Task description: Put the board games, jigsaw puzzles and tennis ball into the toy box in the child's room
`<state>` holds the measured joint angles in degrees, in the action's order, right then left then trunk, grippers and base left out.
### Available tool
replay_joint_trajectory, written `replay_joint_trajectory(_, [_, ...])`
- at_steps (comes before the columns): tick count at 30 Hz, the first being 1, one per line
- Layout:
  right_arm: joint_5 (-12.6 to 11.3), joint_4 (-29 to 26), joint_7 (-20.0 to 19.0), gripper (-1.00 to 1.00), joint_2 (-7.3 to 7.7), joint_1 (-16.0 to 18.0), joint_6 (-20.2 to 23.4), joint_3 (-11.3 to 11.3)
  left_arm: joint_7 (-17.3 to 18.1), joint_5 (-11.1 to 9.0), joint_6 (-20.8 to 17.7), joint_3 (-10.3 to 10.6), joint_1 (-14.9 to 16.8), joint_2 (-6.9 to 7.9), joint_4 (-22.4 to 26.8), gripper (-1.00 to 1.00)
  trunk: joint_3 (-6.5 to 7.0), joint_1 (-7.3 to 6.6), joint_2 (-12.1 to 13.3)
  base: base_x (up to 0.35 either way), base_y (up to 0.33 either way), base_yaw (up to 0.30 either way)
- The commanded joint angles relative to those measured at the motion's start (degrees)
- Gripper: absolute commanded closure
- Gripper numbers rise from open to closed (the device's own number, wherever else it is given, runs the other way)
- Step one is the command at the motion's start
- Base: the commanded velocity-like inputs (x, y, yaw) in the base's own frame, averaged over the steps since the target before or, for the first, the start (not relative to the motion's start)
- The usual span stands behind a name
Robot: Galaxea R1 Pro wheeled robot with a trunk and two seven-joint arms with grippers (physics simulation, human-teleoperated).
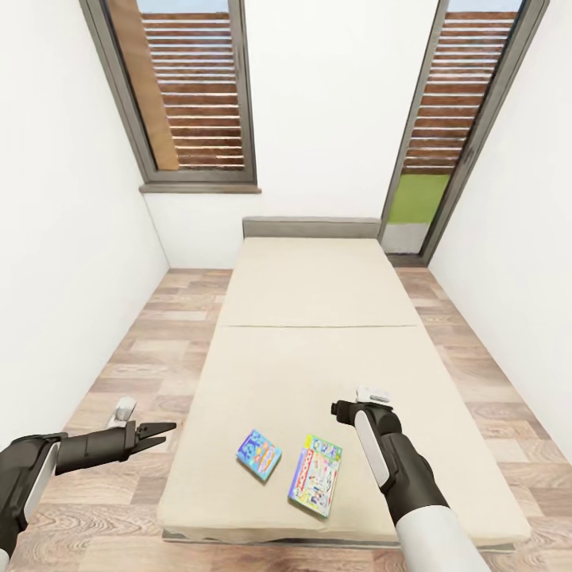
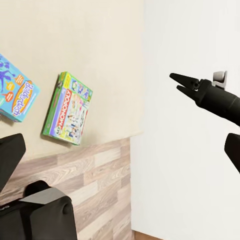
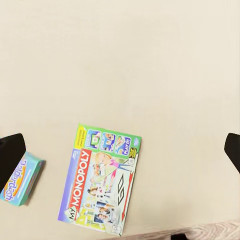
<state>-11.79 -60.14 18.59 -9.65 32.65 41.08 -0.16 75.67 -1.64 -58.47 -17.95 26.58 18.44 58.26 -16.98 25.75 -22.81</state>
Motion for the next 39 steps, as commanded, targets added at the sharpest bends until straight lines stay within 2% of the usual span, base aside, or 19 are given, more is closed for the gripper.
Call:
replay_joint_trajectory(1, [-0.6, -0.1, 0.5, -1.00, -0.02, 0.0, 0.1, 0.0, 0.1, -0.1, -0.6, 0.0, 0.0, 0.01, 0.0, -1.00, -0.20, 0.04, -0.1, 0.069, 0.000, 0.000])
replay_joint_trajectory(11, [-0.6, -0.1, 0.5, -1.00, -0.02, 0.0, 0.1, 0.0, 0.1, -0.1, -0.6, 0.0, 0.0, 0.01, 0.0, -1.00, -1.15, 0.04, -0.1, 0.182, 0.000, 0.000])
replay_joint_trajectory(22, [-0.2, 0.4, 0.8, -1.00, -0.35, 0.0, 0.3, 0.0, 0.1, -0.1, -0.6, 0.0, 0.0, 0.09, 0.0, -1.00, -2.19, 0.04, -0.1, 0.016, 0.000, 0.000])
replay_joint_trajectory(27, [0.1, 3.8, 0.9, -1.00, -0.35, 0.1, 0.0, 0.0, 0.1, -0.2, -0.6, 0.0, 0.0, 0.19, 0.1, -1.00, -2.66, 0.04, -0.1, 0.000, 0.000, 0.000])
replay_joint_trajectory(32, [0.2, 8.0, 0.9, -1.00, -0.35, 0.9, -1.7, -0.1, 0.4, -0.4, -0.6, 0.0, 0.0, 1.28, 0.3, -1.00, -3.13, 0.04, -0.1, 0.000, 0.000, 0.000])
replay_joint_trajectory(34, [0.1, 10.0, 0.9, -1.00, -0.34, 1.6, -3.9, -0.1, 1.7, -0.4, -0.6, 0.0, 0.0, 1.98, 0.3, -1.00, -3.32, 0.04, -0.1, 0.000, 0.000, 0.000])
replay_joint_trajectory(36, [0.1, 12.6, 0.9, -1.00, -0.27, 2.4, -5.8, -0.1, 4.8, -0.4, -0.6, 0.0, 0.0, 2.93, 0.4, -1.00, -3.51, 0.04, -0.1, 0.000, 0.000, 0.000])
replay_joint_trajectory(38, [0.2, 15.4, 0.9, -1.00, -0.33, 3.4, -7.4, -0.1, 10.8, -0.3, -0.5, 0.1, -0.1, 4.40, 0.4, -1.00, -3.70, 0.04, -0.1, 0.000, 0.000, 0.000])
replay_joint_trajectory(39, [0.2, 15.8, 0.9, -1.00, -0.35, 3.5, -7.6, 0.0, 12.1, -0.2, -0.3, 0.1, -0.1, 4.80, 0.4, -1.00, -3.80, 0.04, -0.1, 0.000, 0.000, 0.000])
